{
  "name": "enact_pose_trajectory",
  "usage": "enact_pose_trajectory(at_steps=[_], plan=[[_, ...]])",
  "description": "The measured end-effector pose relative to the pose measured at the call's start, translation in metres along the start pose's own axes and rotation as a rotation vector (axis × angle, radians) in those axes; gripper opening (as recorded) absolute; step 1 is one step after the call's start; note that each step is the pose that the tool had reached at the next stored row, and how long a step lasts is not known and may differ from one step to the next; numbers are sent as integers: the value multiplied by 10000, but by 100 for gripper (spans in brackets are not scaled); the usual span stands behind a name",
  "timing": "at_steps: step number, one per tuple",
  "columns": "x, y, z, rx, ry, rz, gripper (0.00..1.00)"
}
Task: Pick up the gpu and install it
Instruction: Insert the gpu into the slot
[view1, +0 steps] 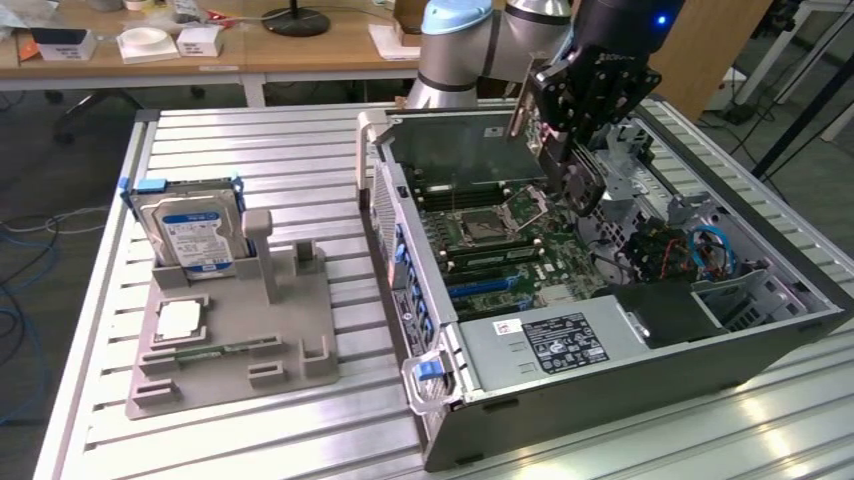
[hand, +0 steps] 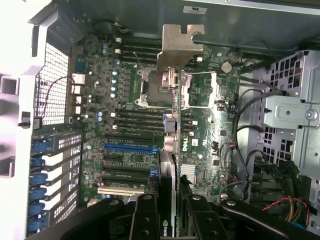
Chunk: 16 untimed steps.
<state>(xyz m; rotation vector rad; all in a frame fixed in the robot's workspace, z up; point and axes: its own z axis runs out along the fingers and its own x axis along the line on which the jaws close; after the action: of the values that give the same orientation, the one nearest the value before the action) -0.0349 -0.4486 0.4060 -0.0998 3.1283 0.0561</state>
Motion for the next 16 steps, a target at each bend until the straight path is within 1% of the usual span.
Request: enact_pose_trajectory(at_steps=[2,16], plan=[[0,0,0,-2,7,-195,26],[0,0,1,-25,75,-2095,26]])
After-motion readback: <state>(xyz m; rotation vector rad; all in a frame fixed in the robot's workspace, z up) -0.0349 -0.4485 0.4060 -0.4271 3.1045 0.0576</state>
